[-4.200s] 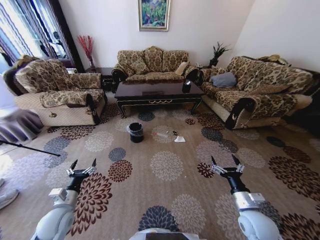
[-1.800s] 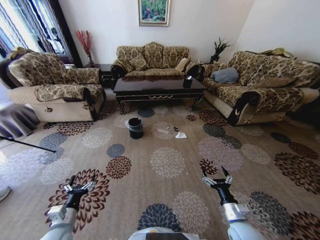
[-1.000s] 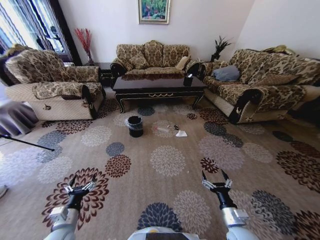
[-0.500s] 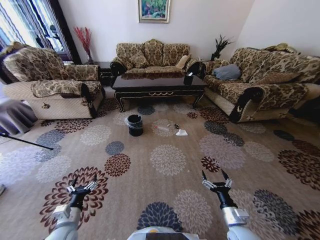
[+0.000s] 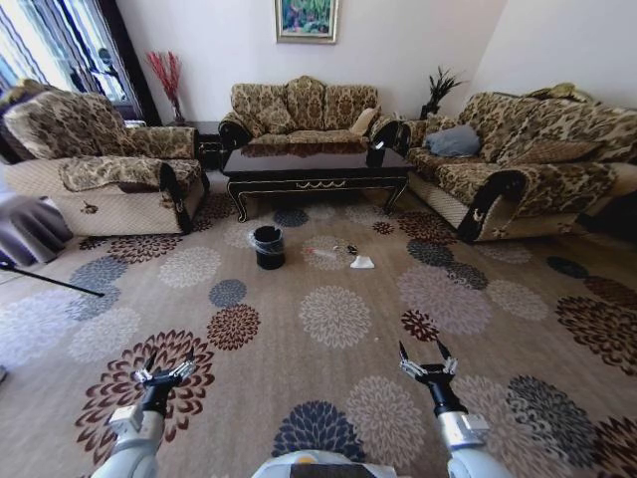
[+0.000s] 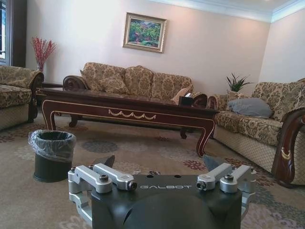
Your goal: Move to the front of the table and pick up the trash from the floor, then place it into the trash bin.
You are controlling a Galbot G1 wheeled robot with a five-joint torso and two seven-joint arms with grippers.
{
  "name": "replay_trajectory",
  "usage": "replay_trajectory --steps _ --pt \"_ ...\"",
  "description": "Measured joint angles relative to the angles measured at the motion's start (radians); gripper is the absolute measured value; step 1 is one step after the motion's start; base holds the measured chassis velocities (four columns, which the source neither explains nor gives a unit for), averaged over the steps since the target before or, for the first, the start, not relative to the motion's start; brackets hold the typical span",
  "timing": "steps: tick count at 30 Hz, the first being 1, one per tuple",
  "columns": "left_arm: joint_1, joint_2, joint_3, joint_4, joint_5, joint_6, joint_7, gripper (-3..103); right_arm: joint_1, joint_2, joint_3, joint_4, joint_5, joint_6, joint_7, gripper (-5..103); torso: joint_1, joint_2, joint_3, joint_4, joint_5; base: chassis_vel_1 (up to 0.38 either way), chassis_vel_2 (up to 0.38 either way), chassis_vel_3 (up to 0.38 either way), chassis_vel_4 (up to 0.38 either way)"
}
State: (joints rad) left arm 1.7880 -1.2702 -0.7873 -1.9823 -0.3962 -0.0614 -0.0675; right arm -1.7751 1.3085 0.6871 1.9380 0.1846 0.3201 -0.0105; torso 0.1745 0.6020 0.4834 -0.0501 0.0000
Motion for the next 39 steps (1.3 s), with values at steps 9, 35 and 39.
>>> replay_trajectory --steps 9,35,39 --pt "0.006 0.016 -0.013 -0.037 0.032 -0.027 -0.003 100 0.016 -0.016 0.008 0.014 0.001 0.031 -0.015 100 -0.016 -0.037 -0.021 0.0 -0.0001 0.0 0.0 0.0 0.0" --pt "0.039 0.025 -0.031 -0.129 0.075 -0.13 0.009 100 0.057 -0.019 0.03 -0.009 0.008 0.181 -0.137 100 -0.058 -0.148 -0.09 0.0 0.0001 0.0 0.0 0.0 0.0" --pt "0.046 0.02 -0.034 -0.121 0.07 -0.13 0.009 100 0.055 -0.017 0.034 -0.01 0.028 0.176 -0.146 100 -0.063 -0.162 -0.099 0.0 0.0 0.0 0.0 0.0 0.0"
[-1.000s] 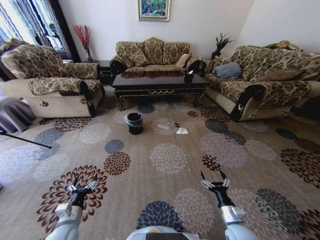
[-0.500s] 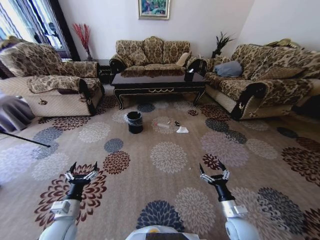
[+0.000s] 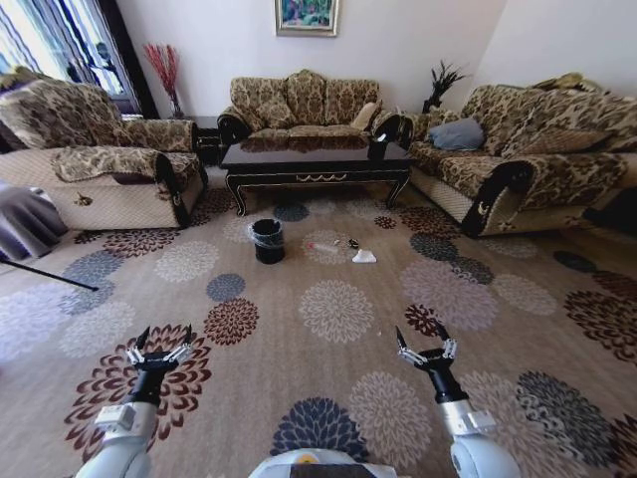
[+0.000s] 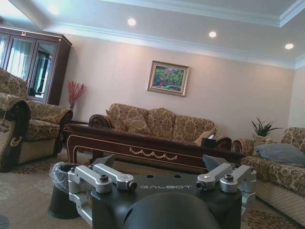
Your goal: Move to the front of the table and pick up the trash from the floor, then place it into the trash bin.
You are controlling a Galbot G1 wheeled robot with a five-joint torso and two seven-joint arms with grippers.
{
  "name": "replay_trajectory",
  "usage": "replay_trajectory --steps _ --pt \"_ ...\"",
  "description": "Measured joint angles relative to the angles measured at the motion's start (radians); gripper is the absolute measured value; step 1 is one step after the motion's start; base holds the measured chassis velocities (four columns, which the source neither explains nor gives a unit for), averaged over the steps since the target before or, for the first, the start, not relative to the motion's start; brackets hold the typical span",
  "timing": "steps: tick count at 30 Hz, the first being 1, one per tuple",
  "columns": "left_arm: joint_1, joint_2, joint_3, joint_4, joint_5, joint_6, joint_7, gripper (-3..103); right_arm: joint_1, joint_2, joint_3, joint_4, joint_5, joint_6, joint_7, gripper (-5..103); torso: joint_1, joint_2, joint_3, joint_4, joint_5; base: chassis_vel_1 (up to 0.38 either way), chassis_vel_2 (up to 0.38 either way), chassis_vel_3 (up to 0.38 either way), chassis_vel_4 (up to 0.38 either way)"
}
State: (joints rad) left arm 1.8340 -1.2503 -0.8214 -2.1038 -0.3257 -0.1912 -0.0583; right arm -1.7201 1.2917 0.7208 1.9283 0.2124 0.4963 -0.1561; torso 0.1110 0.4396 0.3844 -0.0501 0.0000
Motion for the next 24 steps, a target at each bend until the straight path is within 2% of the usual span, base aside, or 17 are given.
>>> replay_trajectory --steps 7,13,24 --pt "0.004 -0.002 -0.001 0.005 0.002 0.005 0.0 100 0.001 0.001 0.002 -0.004 0.006 -0.007 -0.001 100 -0.009 -0.026 -0.017 0.0 0.0 0.0 0.0 0.0 0.0" --pt "0.015 -0.007 0.004 -0.013 -0.023 0.037 -0.001 100 0.001 0.004 0.0 -0.008 0.0 -0.009 0.0 100 -0.018 -0.052 -0.034 0.0001 0.0003 0.0 0.0 0.0 0.0" --pt "0.009 -0.013 0.005 0.007 -0.013 0.029 -0.002 100 -0.001 0.006 0.007 -0.01 0.0 -0.011 0.004 100 -0.034 -0.095 -0.062 0.0 -0.0001 0.0 0.0 0.0 0.0"
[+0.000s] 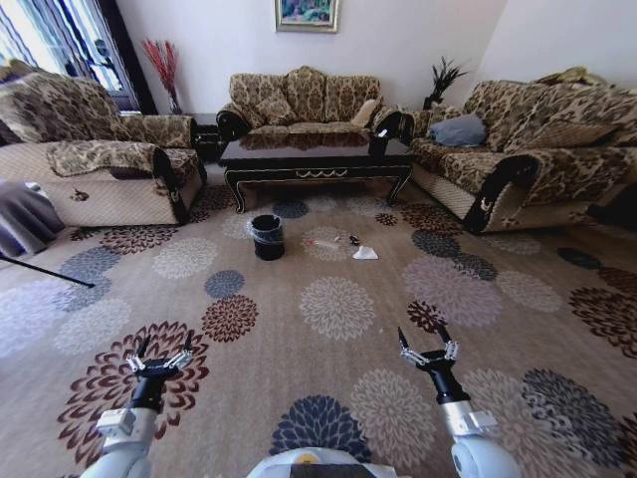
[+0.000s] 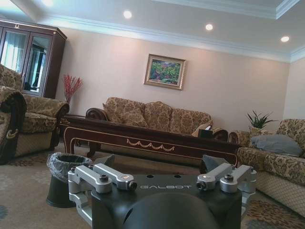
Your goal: Move to the front of the table and pick up the trash from the floor, then place it into the trash bin.
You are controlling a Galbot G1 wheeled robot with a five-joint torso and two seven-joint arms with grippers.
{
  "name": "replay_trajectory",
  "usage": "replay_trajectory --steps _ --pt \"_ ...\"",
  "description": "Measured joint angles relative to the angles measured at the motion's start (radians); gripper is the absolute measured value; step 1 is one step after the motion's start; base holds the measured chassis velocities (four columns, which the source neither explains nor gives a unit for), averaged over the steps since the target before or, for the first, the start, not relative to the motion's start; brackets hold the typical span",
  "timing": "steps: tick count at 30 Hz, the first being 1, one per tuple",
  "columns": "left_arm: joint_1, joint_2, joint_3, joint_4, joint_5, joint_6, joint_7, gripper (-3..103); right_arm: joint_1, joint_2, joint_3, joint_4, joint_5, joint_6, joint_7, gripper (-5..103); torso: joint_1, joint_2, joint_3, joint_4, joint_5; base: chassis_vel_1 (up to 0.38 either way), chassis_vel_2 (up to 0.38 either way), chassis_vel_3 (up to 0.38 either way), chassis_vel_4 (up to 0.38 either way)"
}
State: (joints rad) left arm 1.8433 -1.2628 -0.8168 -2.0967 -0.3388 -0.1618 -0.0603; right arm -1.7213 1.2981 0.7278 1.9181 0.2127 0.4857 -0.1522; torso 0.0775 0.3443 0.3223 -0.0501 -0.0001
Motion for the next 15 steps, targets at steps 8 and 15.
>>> replay_trajectory --steps 8,15 --pt "0.004 0.008 -0.003 -0.005 0.0 -0.001 -0.001 100 -0.015 0.006 -0.005 0.011 -0.015 0.001 -0.002 100 -0.013 -0.034 -0.021 -0.0001 0.0 0.0 0.0 0.0 0.0" --pt "0.005 0.007 -0.002 -0.014 0.0 -0.001 -0.002 100 -0.015 0.005 -0.003 0.014 -0.024 0.003 -0.001 100 -0.02 -0.06 -0.039 0.0 0.0001 0.0 0.0 0.0 0.0"
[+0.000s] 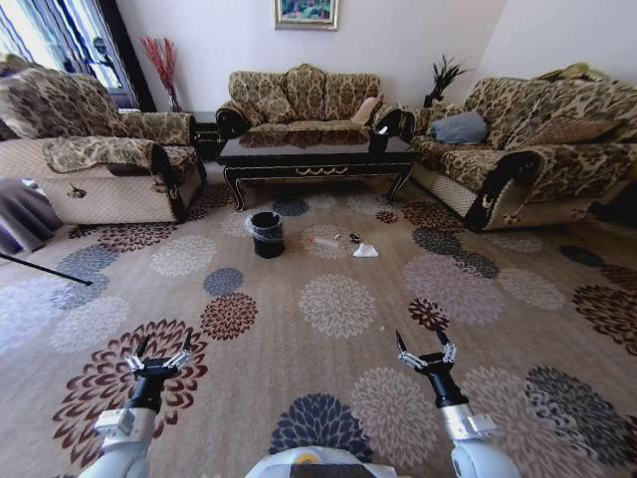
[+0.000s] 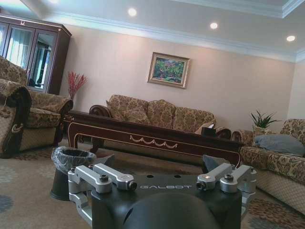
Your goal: Move to the front of the table and pick up the trash from the floor, then place it into the trash bin.
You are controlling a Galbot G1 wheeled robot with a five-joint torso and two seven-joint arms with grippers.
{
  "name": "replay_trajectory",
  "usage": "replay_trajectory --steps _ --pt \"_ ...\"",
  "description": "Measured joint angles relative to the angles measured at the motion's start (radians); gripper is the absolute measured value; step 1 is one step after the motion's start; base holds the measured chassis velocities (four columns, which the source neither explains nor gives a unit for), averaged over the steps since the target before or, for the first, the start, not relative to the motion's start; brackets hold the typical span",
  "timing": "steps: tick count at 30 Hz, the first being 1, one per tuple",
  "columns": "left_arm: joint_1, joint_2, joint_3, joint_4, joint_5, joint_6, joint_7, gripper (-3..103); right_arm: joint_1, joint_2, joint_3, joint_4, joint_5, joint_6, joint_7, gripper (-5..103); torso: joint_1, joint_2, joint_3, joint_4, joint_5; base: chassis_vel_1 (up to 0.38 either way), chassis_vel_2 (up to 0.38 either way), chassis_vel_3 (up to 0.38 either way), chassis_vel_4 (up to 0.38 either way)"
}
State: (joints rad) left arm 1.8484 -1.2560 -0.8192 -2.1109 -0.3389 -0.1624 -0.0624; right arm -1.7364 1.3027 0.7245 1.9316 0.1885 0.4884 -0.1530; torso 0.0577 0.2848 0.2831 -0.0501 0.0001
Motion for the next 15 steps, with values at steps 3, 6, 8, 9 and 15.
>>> replay_trajectory --steps 3,6,8,9,15 --pt "0.0 -0.006 0.002 0.0 0.003 0.0 0.0 100 -0.004 0.0 0.002 0.006 0.0 0.0 -0.003 100 -0.005 -0.014 -0.008 0.0001 -0.0001 0.0 0.0 0.0 0.0" --pt "0.003 -0.009 0.002 0.0 0.004 0.0 0.0 100 -0.01 0.002 0.003 0.011 0.004 0.0 -0.005 100 -0.008 -0.023 -0.016 0.0001 0.0 0.0 0.0 0.0 0.0" --pt "0.006 -0.01 0.003 0.0 0.003 0.0 0.0 100 -0.016 0.003 0.003 0.014 0.009 0.0 -0.013 100 -0.011 -0.036 -0.025 0.0 0.0 0.0 0.0 0.0 0.0" --pt "0.006 -0.01 0.003 0.0 0.003 0.0 0.0 100 -0.016 0.003 0.003 0.014 0.009 0.0 -0.013 100 -0.011 -0.036 -0.025 0.0 0.0 0.0 0.0 0.0 0.0" --pt "0.008 -0.008 0.001 0.0 -0.001 -0.001 0.0 100 -0.017 0.003 0.004 0.014 0.014 0.003 -0.019 100 -0.018 -0.06 -0.042 0.0 -0.0001 0.0 0.0 0.0 0.0"
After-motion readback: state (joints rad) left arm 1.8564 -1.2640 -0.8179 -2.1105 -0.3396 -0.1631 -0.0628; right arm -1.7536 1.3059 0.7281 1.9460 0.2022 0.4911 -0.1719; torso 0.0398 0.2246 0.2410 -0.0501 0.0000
